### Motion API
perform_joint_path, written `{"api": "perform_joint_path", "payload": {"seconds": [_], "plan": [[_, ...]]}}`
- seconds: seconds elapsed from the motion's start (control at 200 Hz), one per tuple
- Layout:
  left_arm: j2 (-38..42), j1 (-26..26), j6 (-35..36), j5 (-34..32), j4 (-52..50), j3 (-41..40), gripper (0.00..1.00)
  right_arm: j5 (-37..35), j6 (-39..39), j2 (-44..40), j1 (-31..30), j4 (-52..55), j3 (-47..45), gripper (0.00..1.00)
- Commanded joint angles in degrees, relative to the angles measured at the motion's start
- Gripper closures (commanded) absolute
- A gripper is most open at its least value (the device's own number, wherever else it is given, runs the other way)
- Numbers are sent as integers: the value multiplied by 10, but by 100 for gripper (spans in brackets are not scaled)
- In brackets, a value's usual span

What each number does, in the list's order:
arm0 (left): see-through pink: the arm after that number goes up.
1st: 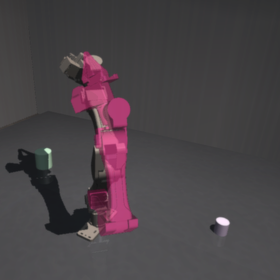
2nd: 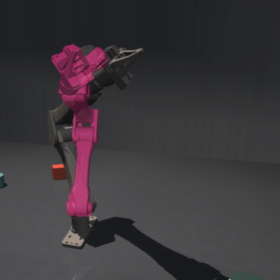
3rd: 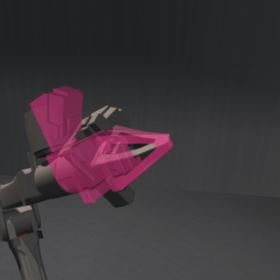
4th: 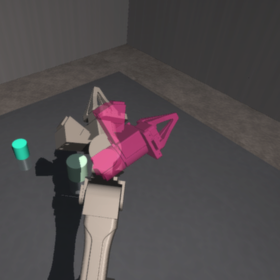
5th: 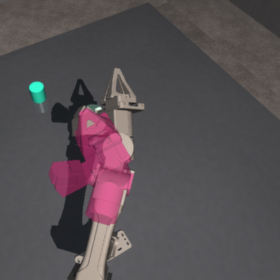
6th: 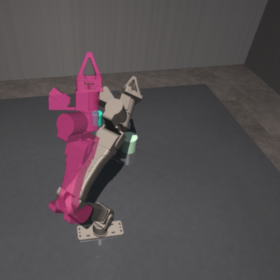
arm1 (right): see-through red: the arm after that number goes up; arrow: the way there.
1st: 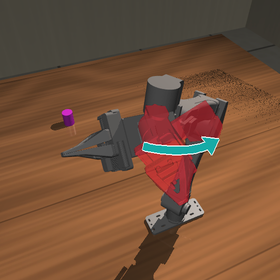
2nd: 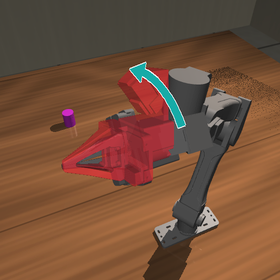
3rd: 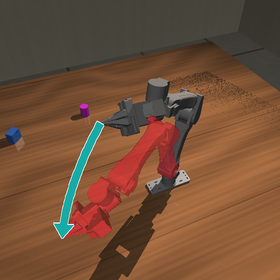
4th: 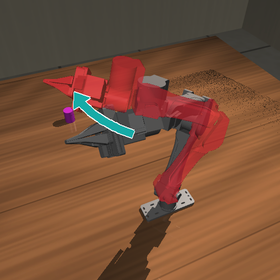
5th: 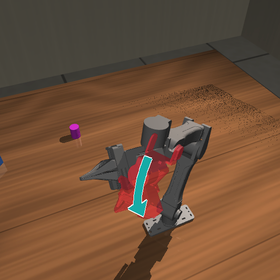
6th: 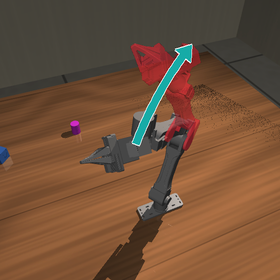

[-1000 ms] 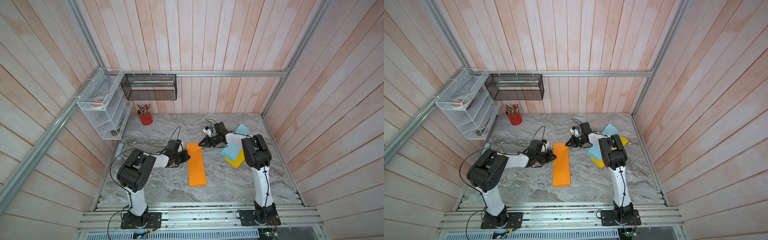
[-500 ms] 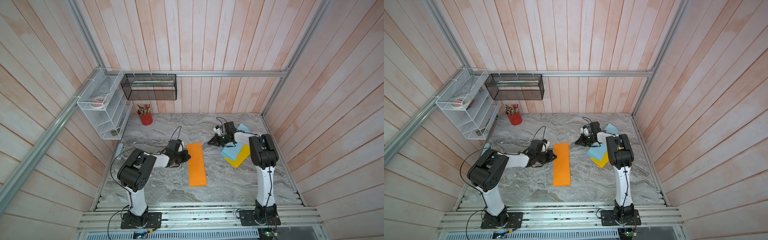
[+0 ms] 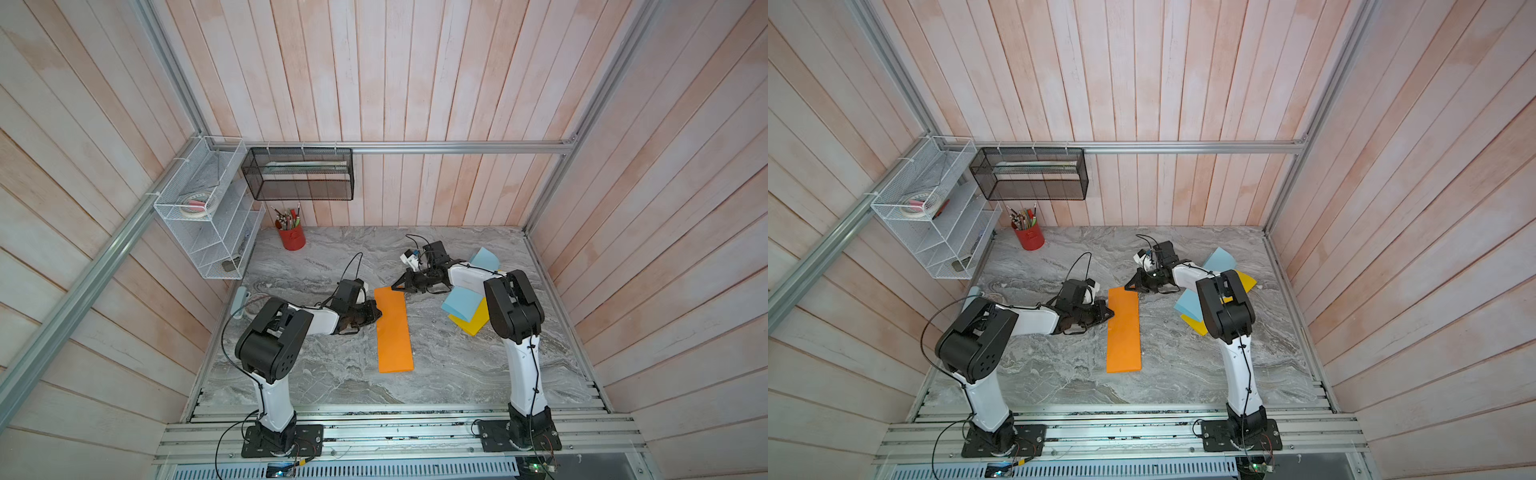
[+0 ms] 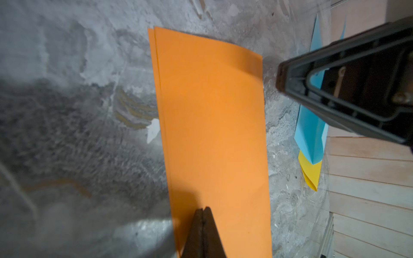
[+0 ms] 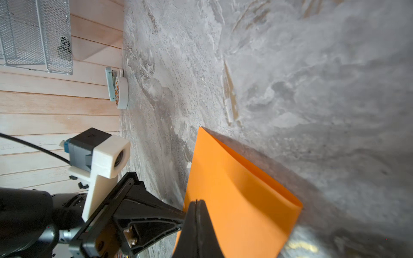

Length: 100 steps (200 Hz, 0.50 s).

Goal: Fold the rectangular paper in half along the long edge
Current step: Fold the paper at the center of the board.

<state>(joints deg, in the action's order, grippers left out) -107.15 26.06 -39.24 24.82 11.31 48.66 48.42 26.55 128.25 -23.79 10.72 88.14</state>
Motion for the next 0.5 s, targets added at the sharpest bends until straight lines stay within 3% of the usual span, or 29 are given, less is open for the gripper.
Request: {"api": "perform_joint_path", "payload": {"seconds": [0.0,0.21,0.495], "plan": [[-46,7,9,-36,-122,-24,100,-20,1,10,12,4,-37,100],[-52,7,14,-39,-127,-21,100,-53,-16,-30,33,4,-108,100],[-47,7,17,-50,-140,-19,100,-94,-43,-116,27,64,-103,100]]}}
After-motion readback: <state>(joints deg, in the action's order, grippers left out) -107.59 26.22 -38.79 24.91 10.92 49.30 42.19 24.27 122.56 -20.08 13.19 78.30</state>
